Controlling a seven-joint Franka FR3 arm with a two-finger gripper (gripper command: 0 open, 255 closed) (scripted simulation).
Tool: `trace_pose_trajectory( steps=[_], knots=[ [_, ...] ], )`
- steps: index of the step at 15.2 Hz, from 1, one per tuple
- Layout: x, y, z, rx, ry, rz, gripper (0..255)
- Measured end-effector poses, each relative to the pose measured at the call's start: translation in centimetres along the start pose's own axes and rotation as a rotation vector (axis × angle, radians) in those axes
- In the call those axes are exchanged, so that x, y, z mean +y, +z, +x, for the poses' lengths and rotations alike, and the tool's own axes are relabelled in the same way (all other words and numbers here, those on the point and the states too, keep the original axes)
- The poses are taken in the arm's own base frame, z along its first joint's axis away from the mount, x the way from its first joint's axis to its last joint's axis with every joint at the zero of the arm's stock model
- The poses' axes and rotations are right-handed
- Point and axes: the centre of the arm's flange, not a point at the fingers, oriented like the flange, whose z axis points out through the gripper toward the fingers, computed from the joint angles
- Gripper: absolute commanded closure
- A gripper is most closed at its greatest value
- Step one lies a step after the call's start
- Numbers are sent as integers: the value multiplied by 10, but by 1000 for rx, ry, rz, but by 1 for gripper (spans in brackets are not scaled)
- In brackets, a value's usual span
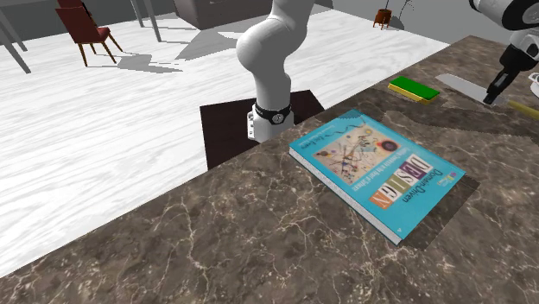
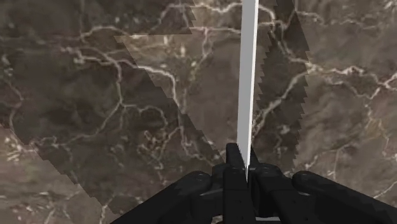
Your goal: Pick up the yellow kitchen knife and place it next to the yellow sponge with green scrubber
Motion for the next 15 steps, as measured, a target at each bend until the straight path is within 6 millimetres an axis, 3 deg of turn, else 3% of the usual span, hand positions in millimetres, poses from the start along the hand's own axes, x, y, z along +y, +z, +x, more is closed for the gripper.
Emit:
trace_pose_trajectory(
  steps=[6, 7, 13, 15],
  knots=[
    [0, 2, 0, 0, 0, 0, 255],
    [0, 2, 0, 0, 0, 0, 0],
    [0, 2, 0, 0, 0, 0, 0],
    [2, -13, 0, 1, 0, 0, 0]
  ],
)
